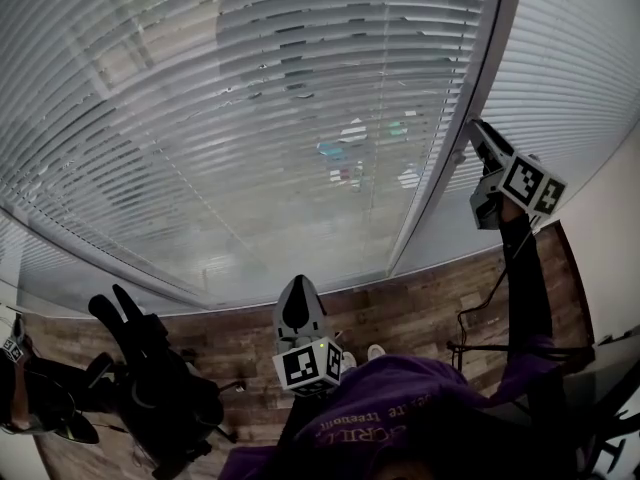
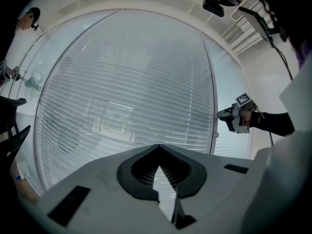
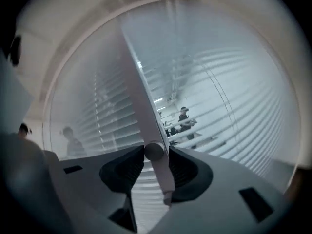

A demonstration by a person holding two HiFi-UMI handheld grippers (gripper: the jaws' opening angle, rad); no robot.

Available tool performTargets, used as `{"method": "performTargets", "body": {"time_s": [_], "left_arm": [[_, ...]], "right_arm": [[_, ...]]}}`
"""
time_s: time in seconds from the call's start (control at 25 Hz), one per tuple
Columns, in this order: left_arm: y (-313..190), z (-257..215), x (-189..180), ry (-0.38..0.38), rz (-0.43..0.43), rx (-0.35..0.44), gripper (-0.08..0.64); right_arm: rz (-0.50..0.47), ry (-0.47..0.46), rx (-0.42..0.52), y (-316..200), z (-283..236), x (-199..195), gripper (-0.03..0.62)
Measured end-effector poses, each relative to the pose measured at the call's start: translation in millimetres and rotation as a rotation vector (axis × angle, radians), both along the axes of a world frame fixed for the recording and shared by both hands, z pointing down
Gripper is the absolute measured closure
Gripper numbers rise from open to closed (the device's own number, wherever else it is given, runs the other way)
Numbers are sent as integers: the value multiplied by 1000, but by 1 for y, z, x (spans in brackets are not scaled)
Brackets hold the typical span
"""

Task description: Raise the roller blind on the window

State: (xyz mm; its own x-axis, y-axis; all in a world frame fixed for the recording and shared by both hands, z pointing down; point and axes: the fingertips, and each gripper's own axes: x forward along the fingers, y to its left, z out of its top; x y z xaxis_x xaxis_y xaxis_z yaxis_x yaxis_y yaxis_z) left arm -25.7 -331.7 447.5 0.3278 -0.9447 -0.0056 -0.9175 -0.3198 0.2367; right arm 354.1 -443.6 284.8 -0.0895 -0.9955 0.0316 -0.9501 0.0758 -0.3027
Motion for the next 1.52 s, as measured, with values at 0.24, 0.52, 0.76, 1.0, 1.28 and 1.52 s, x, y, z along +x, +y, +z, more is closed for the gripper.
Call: {"method": "performTargets", "body": {"time_s": [0.24,0.52,0.76,1.0,1.28,1.52], "left_arm": [[3,4,-1,-1,2,1,558],[3,5,-1,-3,-5,-2,558],[3,4,0,-3,-2,1,558],[1,4,0,-2,-9,1,558],[-2,1,0,2,-10,-4,558],[-3,5,2,-1,-1,-2,558]], "right_arm": [[79,612,-60,-5,4,-15,457],[175,974,-125,-3,3,-18,469],[86,283,-112,-2,6,-5,469],[-10,-392,-43,-1,5,3,469],[-96,-1097,28,-3,14,14,469],[-164,-1622,152,-1,22,10,471]]}}
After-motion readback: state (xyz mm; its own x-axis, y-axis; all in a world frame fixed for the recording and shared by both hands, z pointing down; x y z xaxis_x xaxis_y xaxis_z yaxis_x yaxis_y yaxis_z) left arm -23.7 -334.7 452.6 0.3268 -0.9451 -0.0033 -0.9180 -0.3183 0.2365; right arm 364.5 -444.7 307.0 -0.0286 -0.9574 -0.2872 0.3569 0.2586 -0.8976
